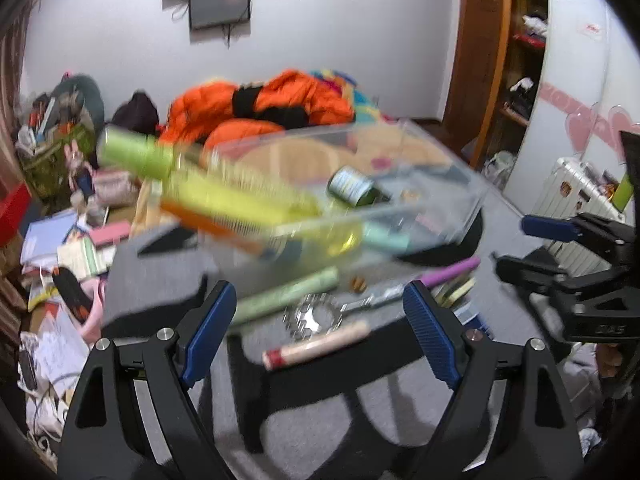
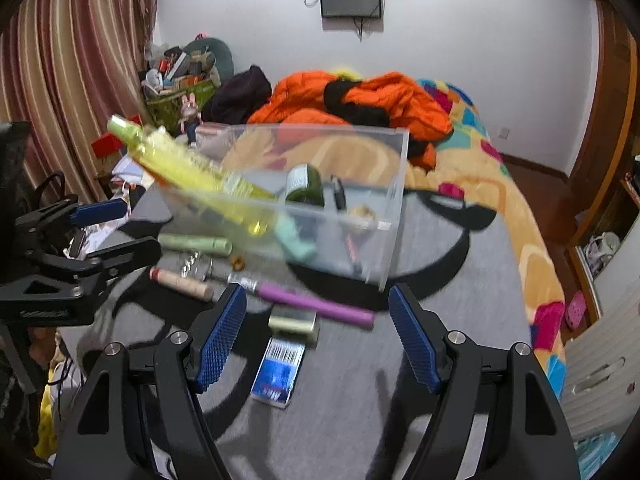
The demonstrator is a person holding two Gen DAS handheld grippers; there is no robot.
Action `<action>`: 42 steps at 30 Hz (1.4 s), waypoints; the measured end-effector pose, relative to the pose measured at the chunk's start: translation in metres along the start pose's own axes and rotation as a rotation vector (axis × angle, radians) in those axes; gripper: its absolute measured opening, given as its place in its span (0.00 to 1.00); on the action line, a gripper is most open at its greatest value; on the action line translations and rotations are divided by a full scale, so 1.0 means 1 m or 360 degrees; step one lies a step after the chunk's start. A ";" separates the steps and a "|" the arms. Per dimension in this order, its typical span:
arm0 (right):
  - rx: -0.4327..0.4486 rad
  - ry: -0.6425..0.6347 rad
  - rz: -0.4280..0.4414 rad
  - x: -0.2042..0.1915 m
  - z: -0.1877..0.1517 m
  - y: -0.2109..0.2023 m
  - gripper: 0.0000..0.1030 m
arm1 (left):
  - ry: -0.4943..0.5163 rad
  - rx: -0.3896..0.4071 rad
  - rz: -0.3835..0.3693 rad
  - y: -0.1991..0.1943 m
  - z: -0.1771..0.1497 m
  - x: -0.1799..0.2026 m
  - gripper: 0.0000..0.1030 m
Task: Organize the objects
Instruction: 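Withdraw both tools from the box toward the remaining items, then grasp the cream red-capped tube with the left tool while the right tool grasps the blue Max pack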
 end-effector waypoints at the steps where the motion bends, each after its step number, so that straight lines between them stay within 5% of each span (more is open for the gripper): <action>1: -0.0020 0.0001 0.0005 0.000 -0.004 0.002 0.69 | -0.0011 -0.0028 0.0000 0.005 -0.005 -0.002 0.83; 10: -0.0231 0.0023 0.0040 -0.008 -0.045 0.034 0.69 | -0.0050 -0.0212 -0.0019 0.051 -0.033 -0.014 0.83; 14: -0.0229 -0.0034 0.0019 -0.014 -0.051 0.036 0.68 | -0.0097 -0.0231 -0.0135 0.054 -0.040 -0.010 0.82; 23: -0.0197 -0.0074 0.0011 -0.016 -0.052 0.032 0.49 | 0.0043 -0.0275 -0.0376 0.026 -0.061 0.024 0.54; 32: -0.0188 -0.0073 0.0020 -0.018 -0.052 0.033 0.45 | 0.0140 -0.0313 -0.0262 0.039 -0.042 0.026 0.53; 36: -0.0162 -0.0100 -0.0015 -0.021 -0.051 0.037 0.44 | 0.0201 -0.0326 -0.0256 0.049 -0.039 0.036 0.40; 39: -0.0134 -0.0146 -0.0060 -0.023 -0.052 0.037 0.28 | 0.0220 -0.0298 -0.0256 0.050 -0.038 0.041 0.26; 42: -0.0134 -0.0143 -0.0043 -0.023 -0.052 0.036 0.24 | 0.0235 -0.0285 -0.0254 0.047 -0.039 0.045 0.14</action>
Point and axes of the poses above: each gripper's, at about its wrist camera, not at the fingertips, and y roughly the way its jaws point, x to its right, z to its top, the point moved 6 cm from there along y, roughly the way its jaws point, and after that the axes turned 6 degrees about y, right-handed, at the moved point
